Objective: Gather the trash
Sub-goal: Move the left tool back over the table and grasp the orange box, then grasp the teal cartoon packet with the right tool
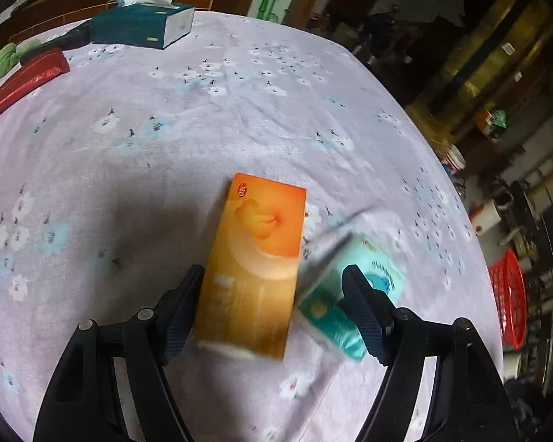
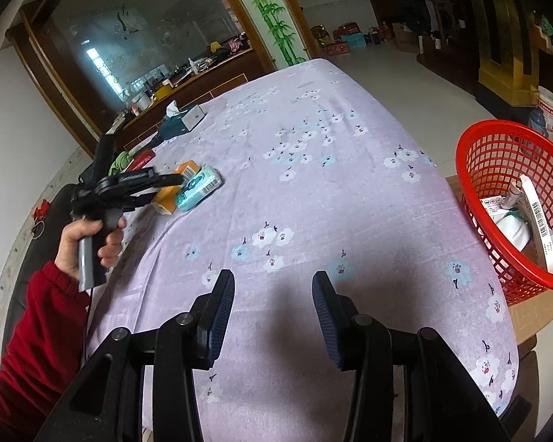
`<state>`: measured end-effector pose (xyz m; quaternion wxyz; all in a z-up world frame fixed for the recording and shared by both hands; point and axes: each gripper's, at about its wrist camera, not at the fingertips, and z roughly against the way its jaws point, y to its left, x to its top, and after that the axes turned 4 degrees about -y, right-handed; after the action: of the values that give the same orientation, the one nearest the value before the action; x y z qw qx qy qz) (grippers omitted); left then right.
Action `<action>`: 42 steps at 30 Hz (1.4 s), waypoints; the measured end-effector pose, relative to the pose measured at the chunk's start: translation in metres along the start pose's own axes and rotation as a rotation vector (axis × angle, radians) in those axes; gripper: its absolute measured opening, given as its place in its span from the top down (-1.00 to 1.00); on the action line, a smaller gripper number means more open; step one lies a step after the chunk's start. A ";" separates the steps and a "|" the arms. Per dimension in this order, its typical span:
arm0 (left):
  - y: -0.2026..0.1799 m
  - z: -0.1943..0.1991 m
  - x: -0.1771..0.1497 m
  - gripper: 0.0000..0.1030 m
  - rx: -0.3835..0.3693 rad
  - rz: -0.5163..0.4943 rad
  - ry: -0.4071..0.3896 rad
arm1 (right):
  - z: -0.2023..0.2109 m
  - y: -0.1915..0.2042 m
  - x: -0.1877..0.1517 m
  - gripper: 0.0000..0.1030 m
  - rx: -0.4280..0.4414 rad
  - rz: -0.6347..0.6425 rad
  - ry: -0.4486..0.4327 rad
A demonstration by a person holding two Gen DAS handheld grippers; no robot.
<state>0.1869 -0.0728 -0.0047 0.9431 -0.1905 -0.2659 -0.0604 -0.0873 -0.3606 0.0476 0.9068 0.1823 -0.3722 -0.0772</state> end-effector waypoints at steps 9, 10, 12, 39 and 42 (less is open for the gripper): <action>0.003 0.016 -0.019 0.14 0.121 0.032 -0.052 | 0.003 0.012 0.005 0.08 -0.011 0.008 -0.001; 0.007 0.024 -0.025 0.14 0.129 0.044 -0.070 | 0.002 0.016 0.007 0.08 -0.010 0.013 0.001; 0.011 0.035 -0.032 0.14 0.134 0.054 -0.112 | -0.004 0.025 0.011 0.06 -0.008 0.022 0.010; 0.058 0.090 -0.044 0.14 0.234 0.134 -0.377 | -0.218 0.129 0.098 -0.22 -0.239 -0.138 0.219; 0.061 0.089 -0.043 0.14 0.244 0.146 -0.371 | -0.233 0.133 0.101 -0.22 -0.264 -0.118 0.228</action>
<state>0.1206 0.0191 0.0226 0.8960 -0.1017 -0.4255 0.0763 0.1486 -0.2019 0.0116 0.9531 0.0908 -0.2423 -0.1573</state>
